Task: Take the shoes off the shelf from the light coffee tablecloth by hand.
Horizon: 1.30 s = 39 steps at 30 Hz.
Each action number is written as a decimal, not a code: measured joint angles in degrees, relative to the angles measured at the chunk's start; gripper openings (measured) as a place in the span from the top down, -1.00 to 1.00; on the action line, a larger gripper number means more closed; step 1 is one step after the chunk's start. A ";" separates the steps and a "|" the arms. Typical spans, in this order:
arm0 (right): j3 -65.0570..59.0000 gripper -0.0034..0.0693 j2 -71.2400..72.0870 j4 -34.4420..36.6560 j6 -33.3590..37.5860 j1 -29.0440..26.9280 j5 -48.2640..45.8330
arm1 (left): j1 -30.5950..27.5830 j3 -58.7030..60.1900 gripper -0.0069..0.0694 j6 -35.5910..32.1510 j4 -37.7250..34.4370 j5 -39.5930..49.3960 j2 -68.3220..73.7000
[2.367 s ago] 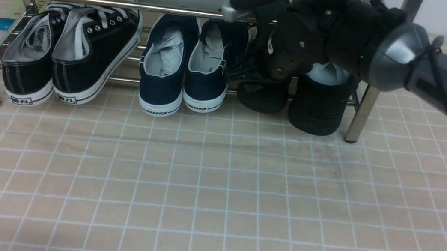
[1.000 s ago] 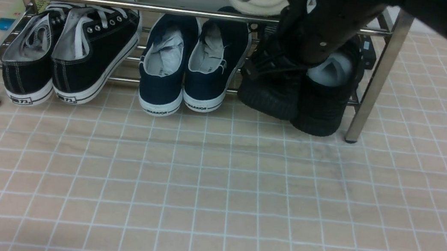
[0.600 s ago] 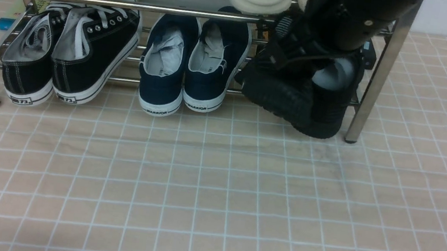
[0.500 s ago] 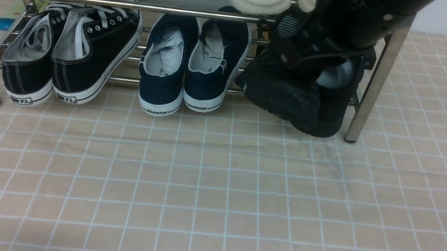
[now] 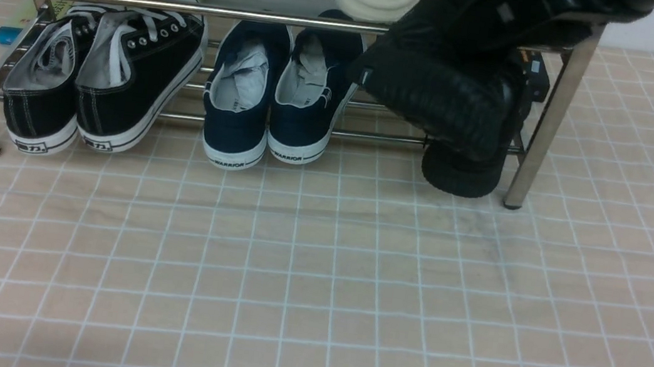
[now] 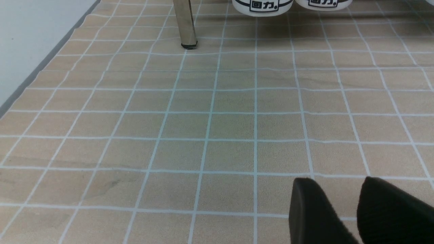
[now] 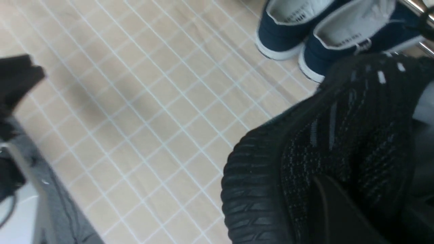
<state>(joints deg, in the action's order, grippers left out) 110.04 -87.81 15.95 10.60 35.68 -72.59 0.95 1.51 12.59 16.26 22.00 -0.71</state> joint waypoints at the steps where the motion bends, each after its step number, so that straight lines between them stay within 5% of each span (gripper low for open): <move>1: -0.12 0.60 0.48 0.58 0.00 0.00 0.05 | 0.00 0.00 0.19 0.00 0.00 0.00 0.00; 22: -24.41 0.60 9.47 2.78 -1.15 8.59 0.11 | 0.00 0.00 0.19 0.00 0.00 0.00 0.00; 39: -32.58 0.60 6.15 -10.28 -0.24 8.59 14.79 | 0.00 0.00 0.19 0.00 0.00 0.00 0.00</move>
<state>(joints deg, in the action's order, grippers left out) 77.47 -81.66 5.68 10.37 44.28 -57.80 0.95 1.51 12.59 16.26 22.00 -0.71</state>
